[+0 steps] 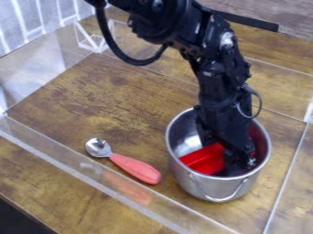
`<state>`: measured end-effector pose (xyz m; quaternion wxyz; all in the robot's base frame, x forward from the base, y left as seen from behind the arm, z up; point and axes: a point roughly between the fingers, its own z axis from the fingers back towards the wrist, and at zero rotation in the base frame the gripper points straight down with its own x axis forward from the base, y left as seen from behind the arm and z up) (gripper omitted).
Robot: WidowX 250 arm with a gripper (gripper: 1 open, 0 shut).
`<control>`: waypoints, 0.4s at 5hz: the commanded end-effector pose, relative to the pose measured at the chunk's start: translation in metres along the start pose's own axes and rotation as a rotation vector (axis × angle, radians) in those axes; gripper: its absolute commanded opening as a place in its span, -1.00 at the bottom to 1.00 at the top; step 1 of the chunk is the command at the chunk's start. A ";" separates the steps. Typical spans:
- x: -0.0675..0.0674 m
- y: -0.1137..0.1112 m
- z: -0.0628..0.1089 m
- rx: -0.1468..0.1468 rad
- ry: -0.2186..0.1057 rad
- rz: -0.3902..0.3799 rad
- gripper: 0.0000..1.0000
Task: Remove the red object from the silver pot and put it on the table
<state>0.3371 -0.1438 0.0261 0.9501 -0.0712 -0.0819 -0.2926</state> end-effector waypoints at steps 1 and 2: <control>-0.001 0.000 -0.001 -0.007 0.043 -0.060 1.00; 0.006 0.004 0.006 -0.017 0.050 -0.133 1.00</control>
